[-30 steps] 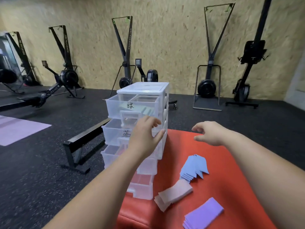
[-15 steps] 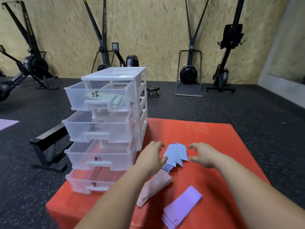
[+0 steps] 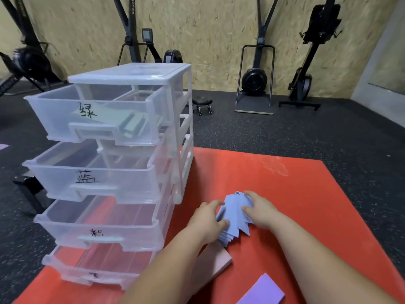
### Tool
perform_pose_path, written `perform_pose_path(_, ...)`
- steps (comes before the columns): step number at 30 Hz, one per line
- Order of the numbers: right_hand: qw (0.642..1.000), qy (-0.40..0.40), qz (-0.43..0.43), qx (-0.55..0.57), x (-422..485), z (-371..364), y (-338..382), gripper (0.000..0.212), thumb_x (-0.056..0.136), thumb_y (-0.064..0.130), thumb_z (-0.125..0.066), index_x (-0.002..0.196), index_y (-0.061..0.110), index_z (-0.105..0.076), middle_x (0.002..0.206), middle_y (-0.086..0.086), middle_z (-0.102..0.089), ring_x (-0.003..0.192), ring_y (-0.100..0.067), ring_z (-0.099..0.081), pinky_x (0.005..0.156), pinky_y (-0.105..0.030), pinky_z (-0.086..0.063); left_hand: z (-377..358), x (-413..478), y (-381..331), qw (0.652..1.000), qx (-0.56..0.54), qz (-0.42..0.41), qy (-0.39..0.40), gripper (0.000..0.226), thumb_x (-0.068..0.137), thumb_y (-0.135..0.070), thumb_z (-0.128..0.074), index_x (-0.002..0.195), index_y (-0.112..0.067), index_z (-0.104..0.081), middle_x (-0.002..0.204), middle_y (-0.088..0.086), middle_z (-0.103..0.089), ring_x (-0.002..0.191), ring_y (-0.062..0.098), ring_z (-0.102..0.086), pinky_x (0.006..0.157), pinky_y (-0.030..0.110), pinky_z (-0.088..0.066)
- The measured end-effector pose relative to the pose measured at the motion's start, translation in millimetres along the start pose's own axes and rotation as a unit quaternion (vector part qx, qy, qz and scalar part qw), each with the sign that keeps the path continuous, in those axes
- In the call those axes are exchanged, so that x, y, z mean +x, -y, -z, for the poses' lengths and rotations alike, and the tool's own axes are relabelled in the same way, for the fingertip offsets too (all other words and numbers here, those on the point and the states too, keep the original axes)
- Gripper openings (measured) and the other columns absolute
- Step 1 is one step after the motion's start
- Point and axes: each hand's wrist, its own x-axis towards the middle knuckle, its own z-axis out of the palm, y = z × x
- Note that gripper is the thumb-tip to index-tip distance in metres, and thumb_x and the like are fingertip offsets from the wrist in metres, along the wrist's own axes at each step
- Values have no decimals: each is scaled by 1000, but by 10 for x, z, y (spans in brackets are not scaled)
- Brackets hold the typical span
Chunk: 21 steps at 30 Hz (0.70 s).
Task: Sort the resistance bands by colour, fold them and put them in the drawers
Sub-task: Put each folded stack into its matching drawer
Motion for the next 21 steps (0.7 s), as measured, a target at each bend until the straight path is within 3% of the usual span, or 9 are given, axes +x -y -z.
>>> perform_pose_path(4,997,-39,25,62,39,-111,25,46,94,19,-67,139,28,-62,134,0,-65,117,-21,-62,94,-25,-44,-71,72,109,1000,-6,3,-6,57,89,-47,-76,142,-42,-56,131,-1,-55,125,22,-54,109,41,-47)
perform_pose_path(8,994,-73,59,63,23,-123,52,32,98,17,-63,128,26,-71,101,9,-61,90,-13,-55,79,-21,-36,-44,98,138,999,-48,10,-1,52,85,-42,-78,135,-36,-65,128,-1,-60,119,20,-62,106,38,-51)
perform_pose_path(10,992,-78,60,72,9,-124,67,32,95,12,-64,122,27,-73,86,7,-67,80,-18,-62,76,-25,-45,-35,103,124,998,-65,16,-3,42,91,-33,-72,134,-30,-69,126,-1,-66,113,20,-66,102,33,-53)
perform_pose_path(12,990,-71,44,117,29,-156,53,32,90,8,-67,117,25,-71,68,-1,-71,71,-26,-71,76,-39,-59,-21,101,84,996,-81,27,-15,29,99,-28,-61,125,-24,-74,116,-1,-73,105,20,-69,94,31,-54)
perform_pose_path(14,984,-67,27,163,37,-201,53,43,85,6,-73,125,19,-65,67,-5,-74,70,-30,-75,75,-51,-62,1,103,65,995,-92,35,-30,25,105,-32,-55,94,-20,-74,88,-2,-71,86,21,-65,78,32,-51)
perform_pose_path(16,979,-65,11,194,47,-254,54,61,79,5,-80,134,17,-56,72,-7,-75,70,-33,-75,72,-52,-63,52,83,13,993,-97,56,-45,49,108,-44,-52,66,-18,-53,62,-4,-51,63,19,-48,60,34,-37)
perform_pose_path(18,982,-61,1,180,46,-301,38,70,76,12,-86,137,19,-53,77,-3,-75,69,-30,-74,67,-43,-61,85,104,-26,989,-108,82,-54,60,106,-54,-49,59,-18,-41,55,-3,-40,55,18,-39,56,35,-30)
perform_pose_path(21,994,-49,-6,99,55,-240,13,65,72,35,-89,129,29,-57,83,7,-68,76,-18,-66,67,-30,-48,86,167,-56,985,-123,112,-45,64,97,-65,-56,56,-19,-41,50,-3,-43,53,21,-44,55,34,-36)
